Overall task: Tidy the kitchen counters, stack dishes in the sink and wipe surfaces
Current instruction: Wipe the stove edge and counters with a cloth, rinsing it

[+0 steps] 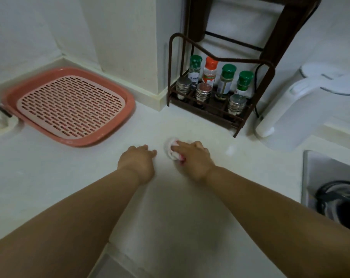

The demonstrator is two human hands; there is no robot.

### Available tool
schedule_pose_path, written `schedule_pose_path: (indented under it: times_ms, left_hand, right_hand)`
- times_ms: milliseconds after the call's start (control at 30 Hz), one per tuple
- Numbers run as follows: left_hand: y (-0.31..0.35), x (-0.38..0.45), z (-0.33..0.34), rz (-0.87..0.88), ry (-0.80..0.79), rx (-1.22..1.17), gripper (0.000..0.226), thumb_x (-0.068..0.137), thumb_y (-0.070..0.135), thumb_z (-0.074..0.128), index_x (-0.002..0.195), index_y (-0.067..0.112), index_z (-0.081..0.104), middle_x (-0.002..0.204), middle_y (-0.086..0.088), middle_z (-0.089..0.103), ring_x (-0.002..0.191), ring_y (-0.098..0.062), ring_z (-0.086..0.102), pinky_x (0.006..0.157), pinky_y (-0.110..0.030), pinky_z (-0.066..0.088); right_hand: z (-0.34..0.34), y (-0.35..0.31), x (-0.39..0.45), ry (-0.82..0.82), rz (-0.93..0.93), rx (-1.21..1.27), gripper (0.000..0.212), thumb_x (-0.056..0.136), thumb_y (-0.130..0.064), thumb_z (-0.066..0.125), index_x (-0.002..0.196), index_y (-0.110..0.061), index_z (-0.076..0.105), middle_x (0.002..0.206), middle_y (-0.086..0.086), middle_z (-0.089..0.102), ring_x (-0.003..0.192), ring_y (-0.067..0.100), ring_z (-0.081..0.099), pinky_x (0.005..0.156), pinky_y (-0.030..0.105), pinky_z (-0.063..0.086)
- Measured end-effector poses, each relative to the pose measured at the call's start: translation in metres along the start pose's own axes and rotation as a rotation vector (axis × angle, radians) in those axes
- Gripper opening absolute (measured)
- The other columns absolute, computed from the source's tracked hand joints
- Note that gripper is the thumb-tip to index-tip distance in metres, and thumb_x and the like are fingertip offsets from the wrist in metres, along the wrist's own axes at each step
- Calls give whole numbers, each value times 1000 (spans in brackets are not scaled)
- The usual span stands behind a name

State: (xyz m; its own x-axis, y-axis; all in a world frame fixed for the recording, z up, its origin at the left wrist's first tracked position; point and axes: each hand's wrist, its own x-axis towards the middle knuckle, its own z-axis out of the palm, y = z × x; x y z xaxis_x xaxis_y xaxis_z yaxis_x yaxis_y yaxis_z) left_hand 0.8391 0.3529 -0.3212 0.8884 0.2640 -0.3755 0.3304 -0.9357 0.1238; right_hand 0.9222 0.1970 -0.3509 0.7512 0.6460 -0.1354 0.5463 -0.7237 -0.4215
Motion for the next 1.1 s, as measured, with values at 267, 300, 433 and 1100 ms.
schedule_pose_path:
  times_ms: [267,300,433,1100]
  left_hand:
    - [-8,-9,8,55,-95,27,78,90,10,49,153,26,6,161,-2,-3,148,-24,6,120,-33,12]
    - [-10,-6,7,60,-102,23,78,90,10,48,153,26,6,161,-2,-4,148,-24,5,120,-33,11]
    - [-7,-10,7,45,-126,-19,76,90,12,48,153,24,8,161,-7,-1,148,-27,8,120,-34,12]
    - [17,-147,55,-5,-182,19,66,93,5,39,152,20,15,160,-5,7,146,-24,16,119,-38,18]
  right_hand:
    - [-21,43,42,157,496,55,33,88,-14,45,113,-35,50,130,0,40,128,34,35,97,45,34]
    - [-15,27,46,106,420,43,37,90,-13,45,118,-36,49,135,-1,39,128,34,34,98,42,34]
    - [21,-35,-13,17,6,45,44,93,-16,46,131,-37,50,145,-14,42,122,29,36,105,40,31]
    - [33,-8,-176,-79,-108,-38,54,89,-10,49,136,-38,46,148,-18,39,119,29,40,104,33,34]
